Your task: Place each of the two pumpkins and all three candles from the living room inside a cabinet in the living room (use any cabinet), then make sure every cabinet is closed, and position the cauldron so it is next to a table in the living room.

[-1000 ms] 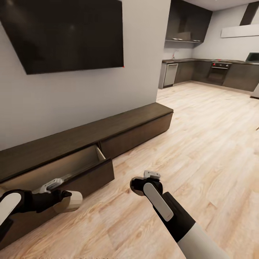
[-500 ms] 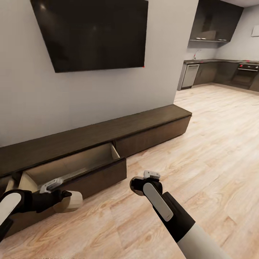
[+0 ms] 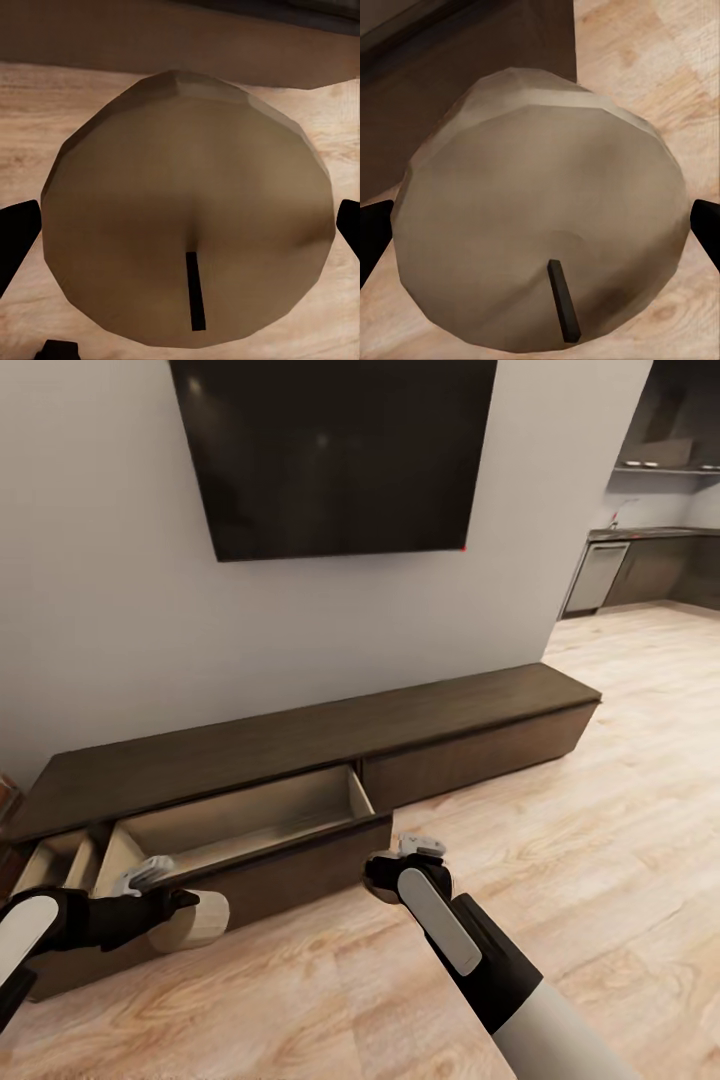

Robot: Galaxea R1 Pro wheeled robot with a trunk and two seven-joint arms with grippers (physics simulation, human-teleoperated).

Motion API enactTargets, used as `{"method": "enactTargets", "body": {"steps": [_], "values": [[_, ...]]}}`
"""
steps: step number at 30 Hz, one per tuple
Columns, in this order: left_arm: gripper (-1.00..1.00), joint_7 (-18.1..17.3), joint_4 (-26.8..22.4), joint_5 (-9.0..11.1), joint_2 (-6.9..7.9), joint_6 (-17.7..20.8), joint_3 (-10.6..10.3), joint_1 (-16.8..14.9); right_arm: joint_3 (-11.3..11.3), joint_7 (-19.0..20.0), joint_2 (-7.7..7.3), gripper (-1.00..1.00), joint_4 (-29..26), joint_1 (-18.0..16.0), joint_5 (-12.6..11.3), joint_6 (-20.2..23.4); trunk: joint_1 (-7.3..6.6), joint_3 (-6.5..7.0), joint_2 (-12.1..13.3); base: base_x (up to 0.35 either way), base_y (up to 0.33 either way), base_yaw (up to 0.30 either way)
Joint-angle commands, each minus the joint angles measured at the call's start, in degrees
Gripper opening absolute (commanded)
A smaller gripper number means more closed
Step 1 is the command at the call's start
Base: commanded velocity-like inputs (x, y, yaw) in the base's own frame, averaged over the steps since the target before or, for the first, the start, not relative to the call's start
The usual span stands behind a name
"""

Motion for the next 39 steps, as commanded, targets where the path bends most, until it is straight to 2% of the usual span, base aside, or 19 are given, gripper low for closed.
{"method": "enactTargets", "body": {"steps": [1,14,20,35,39], "values": [[-1.0,0.6,0.0,0.7,0.03,-0.1,-0.1,-0.1,0.0,-0.5,-0.01,-1.0,-0.1,-0.1,-0.4,0.1,0.0,-0.05,0.0,0.033,0.0,0.286],[-1.0,0.6,0.0,0.7,0.03,-0.1,0.0,-0.1,0.1,-0.5,-0.01,-1.0,-0.1,-0.1,-0.4,0.1,0.0,-0.05,0.0,0.004,0.0,0.286],[-1.0,0.6,0.0,0.7,0.05,-0.1,0.1,-0.1,2.0,-0.5,-0.01,-1.0,-0.1,-0.1,-0.3,0.1,0.0,-0.05,0.0,0.05,0.0,0.286],[-1.0,0.6,0.0,0.7,0.06,-0.1,0.1,-0.1,2.1,-0.5,-0.01,-1.0,-0.2,-0.1,-0.3,0.0,0.0,-0.05,0.0,0.01,0.0,0.284],[-1.0,0.6,0.0,0.7,0.11,-0.1,0.2,-0.1,2.1,-0.5,-0.02,-1.0,-0.2,-0.1,-0.6,0.0,0.0,-0.05,0.0,0.156,0.0,0.096]]}}
